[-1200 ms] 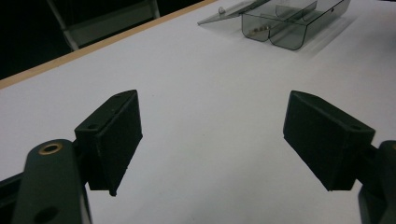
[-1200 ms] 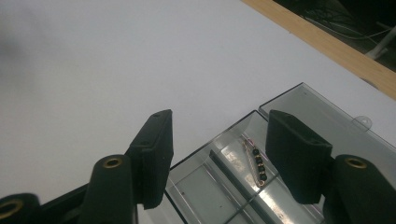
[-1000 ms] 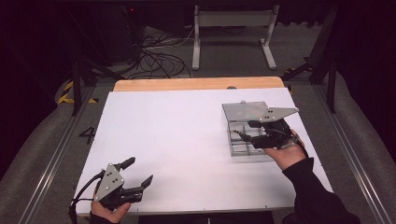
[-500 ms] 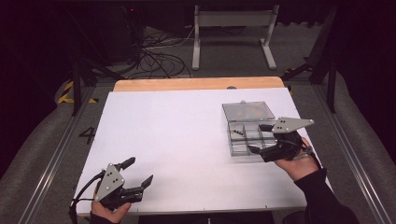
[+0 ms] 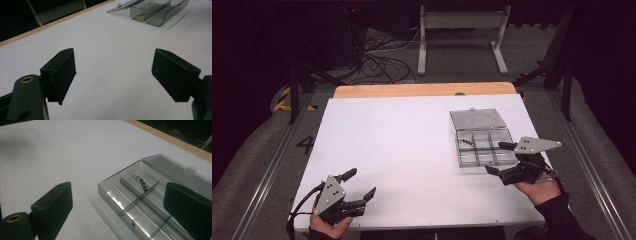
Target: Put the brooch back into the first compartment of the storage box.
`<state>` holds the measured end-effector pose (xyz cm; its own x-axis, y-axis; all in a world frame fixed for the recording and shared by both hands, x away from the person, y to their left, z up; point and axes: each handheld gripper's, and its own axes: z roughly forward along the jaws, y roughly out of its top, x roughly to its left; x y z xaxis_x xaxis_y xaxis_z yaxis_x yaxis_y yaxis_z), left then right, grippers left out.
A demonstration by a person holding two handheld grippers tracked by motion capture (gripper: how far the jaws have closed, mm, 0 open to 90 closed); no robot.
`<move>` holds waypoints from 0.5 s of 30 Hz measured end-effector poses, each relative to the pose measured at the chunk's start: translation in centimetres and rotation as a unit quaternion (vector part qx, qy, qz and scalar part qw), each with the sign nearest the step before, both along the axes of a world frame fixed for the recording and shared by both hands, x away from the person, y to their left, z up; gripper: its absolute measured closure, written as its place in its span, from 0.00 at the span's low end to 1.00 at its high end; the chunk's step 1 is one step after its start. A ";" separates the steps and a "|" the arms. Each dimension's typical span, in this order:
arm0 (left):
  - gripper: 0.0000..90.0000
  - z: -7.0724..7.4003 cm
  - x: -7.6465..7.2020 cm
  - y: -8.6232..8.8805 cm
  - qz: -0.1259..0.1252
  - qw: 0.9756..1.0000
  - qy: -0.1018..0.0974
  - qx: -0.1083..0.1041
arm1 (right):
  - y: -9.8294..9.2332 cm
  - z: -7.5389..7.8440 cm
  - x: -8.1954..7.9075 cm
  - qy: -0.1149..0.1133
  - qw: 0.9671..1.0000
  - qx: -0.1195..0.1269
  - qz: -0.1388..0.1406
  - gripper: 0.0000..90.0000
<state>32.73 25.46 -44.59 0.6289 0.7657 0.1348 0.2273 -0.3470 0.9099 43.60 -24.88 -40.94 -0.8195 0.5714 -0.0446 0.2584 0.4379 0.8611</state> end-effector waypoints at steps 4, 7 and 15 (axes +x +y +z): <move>0.22 0.0 0.0 0.0 0.001 1.000 0.000 0.000 | -0.5 -0.6 -0.4 -0.003 1.000 0.006 -0.001 0.10; 0.22 0.0 0.0 0.0 0.001 1.000 -0.001 0.001 | -0.8 -1.1 -0.6 -0.001 1.000 0.008 -0.003 0.10; 0.22 0.0 0.0 0.0 0.001 1.000 -0.001 0.001 | -1.7 -2.6 -1.2 0.007 1.000 0.011 -0.011 0.10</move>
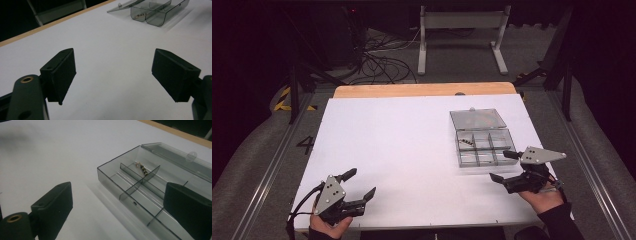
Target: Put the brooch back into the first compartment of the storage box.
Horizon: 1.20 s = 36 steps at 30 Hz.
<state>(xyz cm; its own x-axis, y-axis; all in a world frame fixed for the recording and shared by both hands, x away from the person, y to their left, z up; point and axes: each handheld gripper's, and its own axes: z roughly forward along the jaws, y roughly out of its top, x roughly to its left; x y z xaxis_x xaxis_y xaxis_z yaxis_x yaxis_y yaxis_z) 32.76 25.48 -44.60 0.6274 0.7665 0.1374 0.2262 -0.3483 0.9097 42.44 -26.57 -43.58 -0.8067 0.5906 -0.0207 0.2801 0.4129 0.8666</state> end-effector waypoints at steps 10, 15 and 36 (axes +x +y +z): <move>0.22 0.0 0.0 0.0 0.000 1.000 -0.001 0.001 | -0.8 -1.7 -0.4 0.006 1.000 0.006 -0.005 0.10; 0.22 0.0 0.0 0.0 -0.001 1.000 -0.001 -0.001 | -1.0 -2.4 -0.5 0.007 1.000 0.009 -0.006 0.09; 0.22 0.0 -0.1 -0.1 -0.006 1.000 -0.001 0.000 | 0.0 -4.9 -0.5 0.014 1.000 -0.015 -0.010 0.09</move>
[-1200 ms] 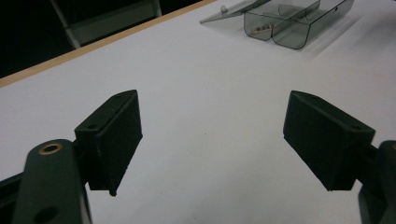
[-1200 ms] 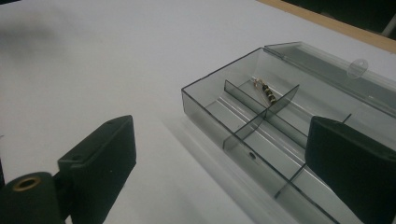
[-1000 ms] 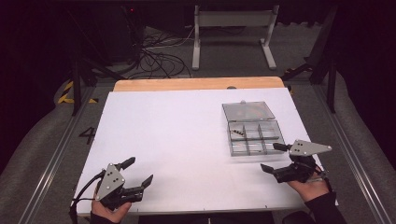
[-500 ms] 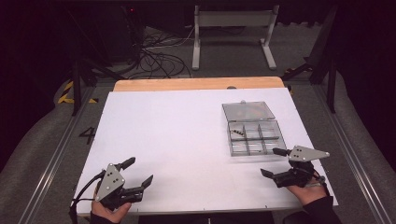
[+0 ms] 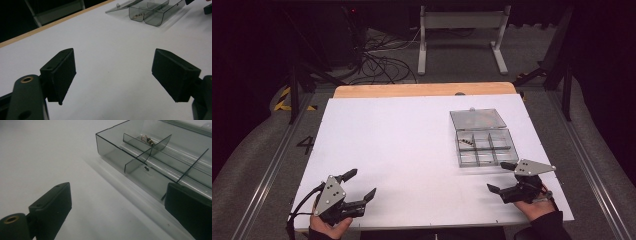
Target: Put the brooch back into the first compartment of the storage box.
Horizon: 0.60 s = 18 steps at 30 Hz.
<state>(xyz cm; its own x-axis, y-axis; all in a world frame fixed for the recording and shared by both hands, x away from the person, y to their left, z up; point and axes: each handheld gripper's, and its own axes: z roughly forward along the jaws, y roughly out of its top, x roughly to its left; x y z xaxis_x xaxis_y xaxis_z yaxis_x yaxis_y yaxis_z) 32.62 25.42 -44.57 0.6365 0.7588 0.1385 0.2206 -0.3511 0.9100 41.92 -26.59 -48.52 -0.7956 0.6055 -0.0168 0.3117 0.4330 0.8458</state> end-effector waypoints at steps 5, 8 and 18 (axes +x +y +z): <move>0.22 0.0 0.0 0.0 0.000 1.000 -0.002 -0.001 | 0.2 0.1 -0.1 -0.009 1.000 -0.007 0.000 0.09; 0.22 0.0 0.0 0.0 0.000 1.000 -0.001 -0.001 | 0.1 0.2 -0.2 -0.013 1.000 -0.002 -0.002 0.09; 0.22 -0.1 0.2 0.1 0.000 1.000 -0.003 -0.001 | -0.2 0.4 -0.3 -0.020 1.000 0.004 -0.008 0.09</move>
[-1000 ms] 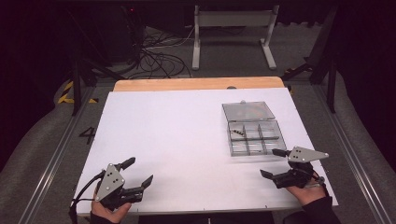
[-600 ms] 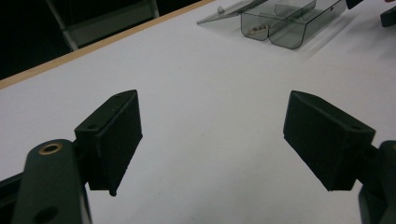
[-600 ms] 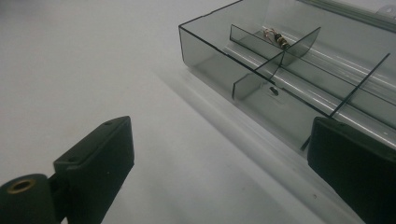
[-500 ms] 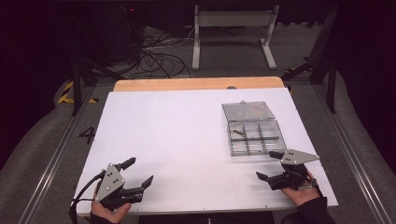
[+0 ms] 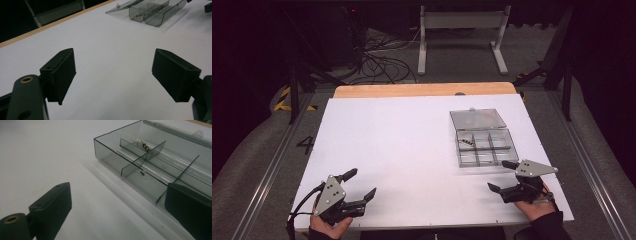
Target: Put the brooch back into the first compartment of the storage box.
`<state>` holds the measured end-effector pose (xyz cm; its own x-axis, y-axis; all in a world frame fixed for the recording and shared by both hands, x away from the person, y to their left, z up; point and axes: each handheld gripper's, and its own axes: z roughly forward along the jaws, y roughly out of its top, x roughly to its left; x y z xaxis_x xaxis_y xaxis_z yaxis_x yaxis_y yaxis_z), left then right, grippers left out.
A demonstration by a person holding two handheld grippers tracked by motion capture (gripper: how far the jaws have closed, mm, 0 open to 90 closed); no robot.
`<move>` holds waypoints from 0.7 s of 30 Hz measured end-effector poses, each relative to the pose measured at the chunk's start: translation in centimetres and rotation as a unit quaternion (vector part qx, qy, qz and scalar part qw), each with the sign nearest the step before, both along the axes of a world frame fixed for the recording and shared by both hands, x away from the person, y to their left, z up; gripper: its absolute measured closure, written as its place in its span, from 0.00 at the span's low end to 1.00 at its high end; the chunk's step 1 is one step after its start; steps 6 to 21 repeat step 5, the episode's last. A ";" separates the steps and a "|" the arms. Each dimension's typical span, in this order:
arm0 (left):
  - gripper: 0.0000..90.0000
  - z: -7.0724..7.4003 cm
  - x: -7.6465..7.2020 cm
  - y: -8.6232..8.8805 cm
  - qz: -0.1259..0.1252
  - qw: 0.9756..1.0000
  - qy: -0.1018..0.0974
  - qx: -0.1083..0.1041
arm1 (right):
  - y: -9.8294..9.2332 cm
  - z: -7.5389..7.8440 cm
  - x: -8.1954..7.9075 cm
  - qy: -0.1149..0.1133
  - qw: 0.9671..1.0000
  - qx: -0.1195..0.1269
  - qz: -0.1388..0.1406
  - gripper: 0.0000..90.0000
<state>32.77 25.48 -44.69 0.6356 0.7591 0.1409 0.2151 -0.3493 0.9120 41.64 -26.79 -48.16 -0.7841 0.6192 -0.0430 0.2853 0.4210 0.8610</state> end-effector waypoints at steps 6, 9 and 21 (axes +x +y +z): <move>0.22 0.0 0.0 0.0 -0.002 1.000 0.001 0.000 | 0.0 0.1 -0.1 -0.003 1.000 0.002 -0.003 0.09; 0.22 0.0 0.0 0.0 -0.002 1.000 0.001 0.000 | 0.0 0.1 -0.1 -0.003 1.000 0.002 -0.003 0.09; 0.22 0.0 0.0 0.0 -0.002 1.000 0.001 0.000 | 0.0 0.1 -0.1 -0.003 1.000 0.002 -0.003 0.09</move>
